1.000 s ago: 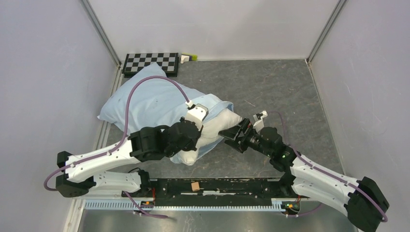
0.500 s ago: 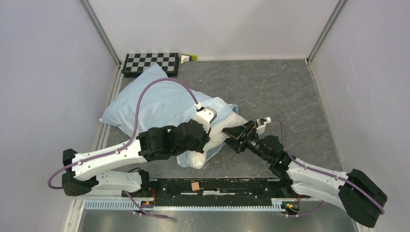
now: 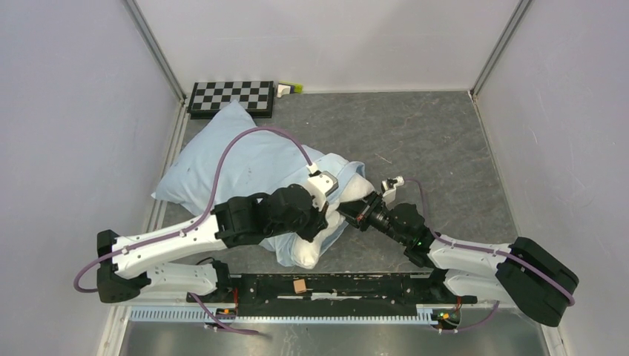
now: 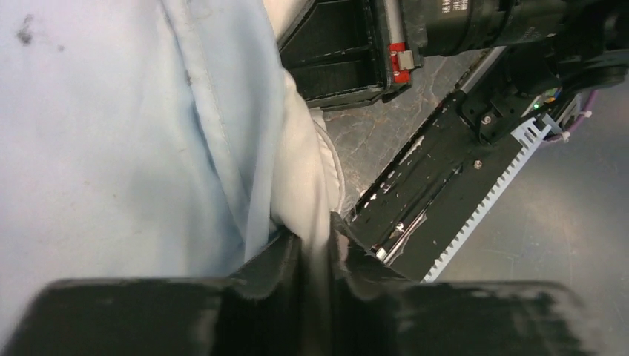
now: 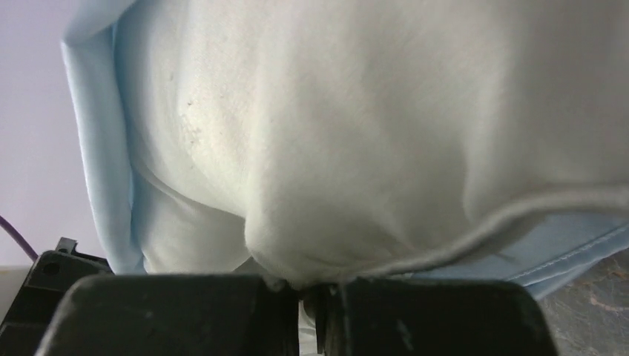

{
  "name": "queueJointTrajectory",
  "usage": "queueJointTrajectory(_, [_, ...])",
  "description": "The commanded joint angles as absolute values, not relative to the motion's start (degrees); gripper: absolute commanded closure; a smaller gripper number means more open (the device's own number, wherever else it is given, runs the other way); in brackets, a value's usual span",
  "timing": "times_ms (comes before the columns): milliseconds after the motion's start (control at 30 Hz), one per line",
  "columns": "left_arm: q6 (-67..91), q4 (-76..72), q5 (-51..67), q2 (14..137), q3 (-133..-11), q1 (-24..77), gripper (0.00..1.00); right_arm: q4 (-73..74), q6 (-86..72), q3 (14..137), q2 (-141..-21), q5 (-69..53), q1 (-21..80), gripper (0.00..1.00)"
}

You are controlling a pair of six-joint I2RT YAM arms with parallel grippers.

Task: Remove the pillowcase from the pillow

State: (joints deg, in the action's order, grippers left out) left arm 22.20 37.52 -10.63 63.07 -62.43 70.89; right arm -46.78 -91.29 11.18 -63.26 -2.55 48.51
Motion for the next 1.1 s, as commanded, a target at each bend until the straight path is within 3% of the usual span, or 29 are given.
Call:
queueJointTrajectory(0, [23.19,28.1,-5.69,58.31,-63.99,72.55,0.62,-53.17,-88.98,10.46,-62.1,-0.36,48.23,1.0])
queueJointTrajectory(67, [24.37,31.83,-9.04,56.9,-65.39,72.58,0.32,-51.84,-86.18,8.67,-59.33,2.15,47.46,1.0])
queueJointTrajectory(100, [25.19,34.31,-10.74,56.23,-66.4,72.52,0.24,-50.49,-84.17,7.98,-57.68,2.85,46.8,1.0])
queueJointTrajectory(233, [28.01,44.19,-20.33,54.36,-71.25,72.56,0.07,-48.34,-75.65,5.9,-52.19,4.88,45.79,1.0])
queueJointTrajectory(300, [29.06,49.24,-27.62,54.26,-73.12,72.52,0.01,-47.45,-73.06,5.87,-50.47,4.92,45.7,1.0])
queueJointTrajectory(400, [31.47,57.63,-38.75,56.75,-76.16,72.52,0.0,-43.33,-70.5,7.68,-48.74,4.92,45.61,1.0])
queueJointTrajectory(667, [32.08,60.09,-43.13,65.06,-76.97,71.56,0.0,-36.51,-67.12,12.16,-47.93,4.35,45.62,1.0])
queueJointTrajectory(800, [28.78,53.8,-34.28,63.6,-72.92,64.97,0.16,-33.52,-65.76,12.89,-46.07,5.38,45.47,1.0])
queueJointTrajectory(967, [28.15,52.49,-32.73,62.06,-70.8,60.85,0.68,-30.23,-64.39,13.43,-43.69,6.91,45.32,1.0])
queueJointTrajectory(1033, [27.54,52.31,-32.73,61.45,-70.5,59.31,0.96,-28.84,-64.04,13.64,-43.15,7.09,45.12,1.0])
queueJointTrajectory(1067, [27.16,52.31,-32.49,61.15,-70.34,58.35,0.98,-28.07,-63.85,13.8,-42.83,7.32,44.97,1.0])
